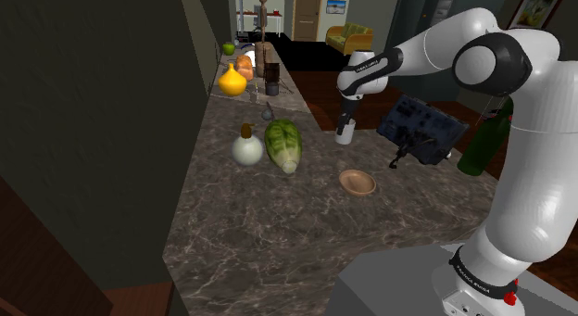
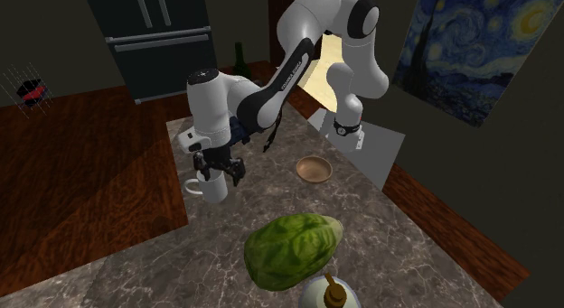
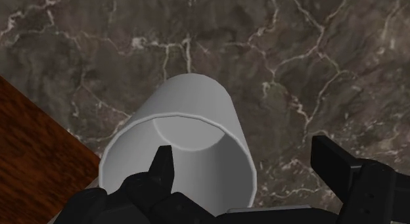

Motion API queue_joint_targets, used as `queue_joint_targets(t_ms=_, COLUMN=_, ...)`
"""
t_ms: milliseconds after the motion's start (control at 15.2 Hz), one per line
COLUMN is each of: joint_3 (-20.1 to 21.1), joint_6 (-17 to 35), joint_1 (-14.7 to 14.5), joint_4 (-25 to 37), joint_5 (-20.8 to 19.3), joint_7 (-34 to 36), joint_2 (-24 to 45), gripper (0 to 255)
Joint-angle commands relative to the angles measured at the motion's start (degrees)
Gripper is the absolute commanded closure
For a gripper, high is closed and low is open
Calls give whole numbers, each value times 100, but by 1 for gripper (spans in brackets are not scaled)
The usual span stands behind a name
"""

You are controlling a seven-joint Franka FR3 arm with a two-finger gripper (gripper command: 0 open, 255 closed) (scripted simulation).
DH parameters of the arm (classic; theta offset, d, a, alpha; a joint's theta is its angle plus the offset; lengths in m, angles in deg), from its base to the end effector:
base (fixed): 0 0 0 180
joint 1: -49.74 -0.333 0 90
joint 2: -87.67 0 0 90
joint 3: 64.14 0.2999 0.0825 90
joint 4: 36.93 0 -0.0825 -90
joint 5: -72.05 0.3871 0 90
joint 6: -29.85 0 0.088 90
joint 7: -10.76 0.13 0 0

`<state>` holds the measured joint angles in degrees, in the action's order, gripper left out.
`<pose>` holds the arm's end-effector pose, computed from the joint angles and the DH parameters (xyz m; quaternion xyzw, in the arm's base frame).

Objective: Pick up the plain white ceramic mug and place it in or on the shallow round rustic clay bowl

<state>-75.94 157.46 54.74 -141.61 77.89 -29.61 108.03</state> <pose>0.6159 -0.1741 0.3092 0.9830 0.1818 0.0263 0.0078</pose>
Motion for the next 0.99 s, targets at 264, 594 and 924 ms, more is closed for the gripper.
queue_joint_targets(t_ms=264, joint_3=0, joint_6=0, joint_1=0, joint_4=0, joint_5=0, joint_7=0, joint_2=0, gripper=255)
queue_joint_targets(t_ms=594, joint_3=0, joint_6=1, joint_1=0, joint_4=0, joint_5=0, joint_7=0, joint_2=0, gripper=255)
queue_joint_targets(t_ms=924, joint_3=-22, joint_6=-324, joint_1=-14, joint_4=158, joint_5=-54, joint_7=38, joint_2=-171, gripper=255)
